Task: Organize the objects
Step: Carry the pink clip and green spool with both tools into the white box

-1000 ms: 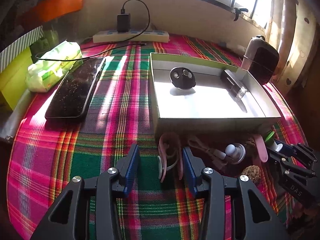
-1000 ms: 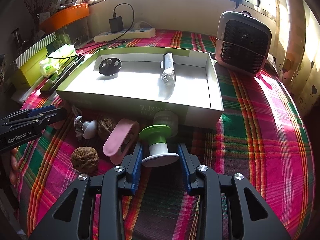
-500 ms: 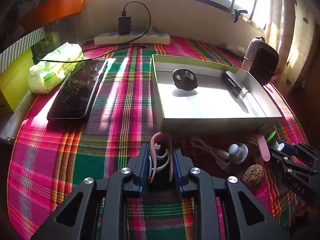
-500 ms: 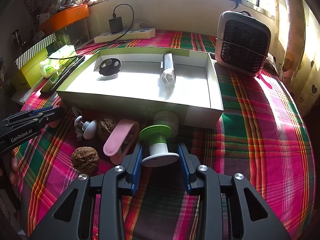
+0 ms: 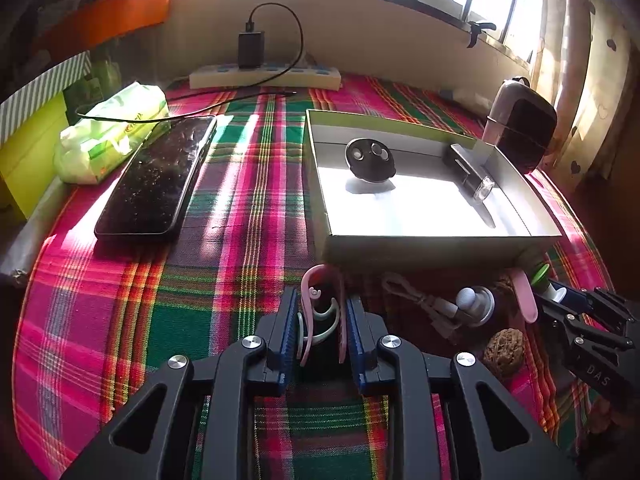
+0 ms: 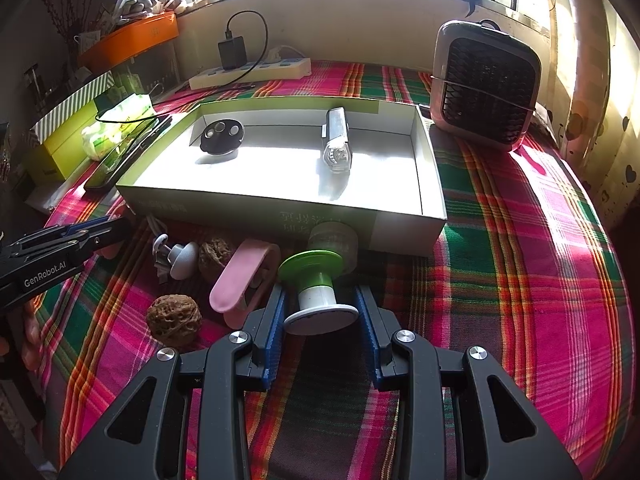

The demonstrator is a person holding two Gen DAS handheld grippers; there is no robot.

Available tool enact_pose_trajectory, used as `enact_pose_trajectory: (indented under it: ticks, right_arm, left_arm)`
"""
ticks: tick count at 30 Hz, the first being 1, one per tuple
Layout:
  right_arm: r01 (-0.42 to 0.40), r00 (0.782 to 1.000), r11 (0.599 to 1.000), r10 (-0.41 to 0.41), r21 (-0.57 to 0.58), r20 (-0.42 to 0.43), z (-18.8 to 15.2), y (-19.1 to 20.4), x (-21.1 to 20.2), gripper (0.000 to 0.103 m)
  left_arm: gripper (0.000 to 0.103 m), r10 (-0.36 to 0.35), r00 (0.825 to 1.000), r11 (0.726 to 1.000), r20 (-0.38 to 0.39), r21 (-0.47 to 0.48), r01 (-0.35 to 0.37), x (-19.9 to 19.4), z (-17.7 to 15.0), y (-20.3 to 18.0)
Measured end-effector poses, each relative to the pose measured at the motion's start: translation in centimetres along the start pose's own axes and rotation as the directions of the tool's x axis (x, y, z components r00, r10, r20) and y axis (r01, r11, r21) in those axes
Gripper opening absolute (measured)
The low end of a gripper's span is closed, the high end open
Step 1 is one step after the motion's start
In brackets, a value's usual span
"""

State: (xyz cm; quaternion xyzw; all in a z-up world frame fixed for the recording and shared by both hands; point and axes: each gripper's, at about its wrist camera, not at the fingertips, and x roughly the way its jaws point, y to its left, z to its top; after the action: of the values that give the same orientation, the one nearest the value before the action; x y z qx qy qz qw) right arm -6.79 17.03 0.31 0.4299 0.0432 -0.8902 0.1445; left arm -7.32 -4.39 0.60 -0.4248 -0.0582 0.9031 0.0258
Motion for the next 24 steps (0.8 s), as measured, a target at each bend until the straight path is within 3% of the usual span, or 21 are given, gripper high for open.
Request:
enact_pose_trajectory:
  ticks: [24]
  right_arm:
    - [-0.022, 0.998, 0.999, 0.021, 0.025, 0.054, 0.8, -0.5, -1.6, 0.035]
  left_arm:
    - [0.021, -0.048, 0.997, 0.999, 0.054, 0.027, 0.046, -1.9, 1.3, -1.2]
